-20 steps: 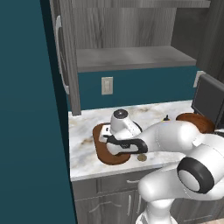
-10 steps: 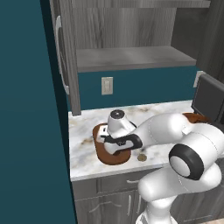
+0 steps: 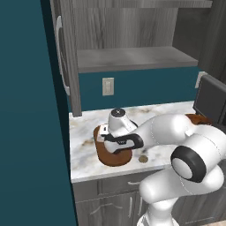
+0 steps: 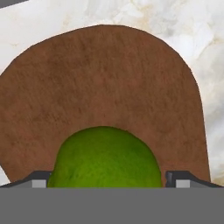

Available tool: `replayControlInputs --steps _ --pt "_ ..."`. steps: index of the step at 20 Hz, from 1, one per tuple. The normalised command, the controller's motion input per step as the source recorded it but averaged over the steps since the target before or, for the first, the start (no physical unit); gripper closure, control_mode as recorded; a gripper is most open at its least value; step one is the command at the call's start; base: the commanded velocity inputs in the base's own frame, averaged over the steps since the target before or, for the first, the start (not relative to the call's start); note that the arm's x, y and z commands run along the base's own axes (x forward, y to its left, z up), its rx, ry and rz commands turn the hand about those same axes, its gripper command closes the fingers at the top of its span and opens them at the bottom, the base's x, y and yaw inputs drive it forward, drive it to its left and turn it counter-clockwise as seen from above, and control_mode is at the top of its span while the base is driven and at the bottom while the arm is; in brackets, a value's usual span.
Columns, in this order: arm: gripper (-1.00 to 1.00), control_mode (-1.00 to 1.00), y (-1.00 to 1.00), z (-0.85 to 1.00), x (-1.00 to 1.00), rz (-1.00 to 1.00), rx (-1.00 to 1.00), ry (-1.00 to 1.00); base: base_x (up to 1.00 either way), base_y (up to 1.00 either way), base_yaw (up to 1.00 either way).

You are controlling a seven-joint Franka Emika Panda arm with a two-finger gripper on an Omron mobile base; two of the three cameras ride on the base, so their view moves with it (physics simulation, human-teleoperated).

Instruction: Open the cabinet. Place the bowl and condiment on the counter. Then place the lime and garlic on the cutting board.

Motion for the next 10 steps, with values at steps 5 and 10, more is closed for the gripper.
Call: replayControlInputs --steps 5,10 --pt "-1.00 -1.00 0.00 0.21 -0.02 0.00 0.01 0.00 0.00 0.00 0.00" --pt "-1.00 -1.00 -0.01 0.20 -0.06 0.00 0.00 0.01 0.00 0.00 0.00"
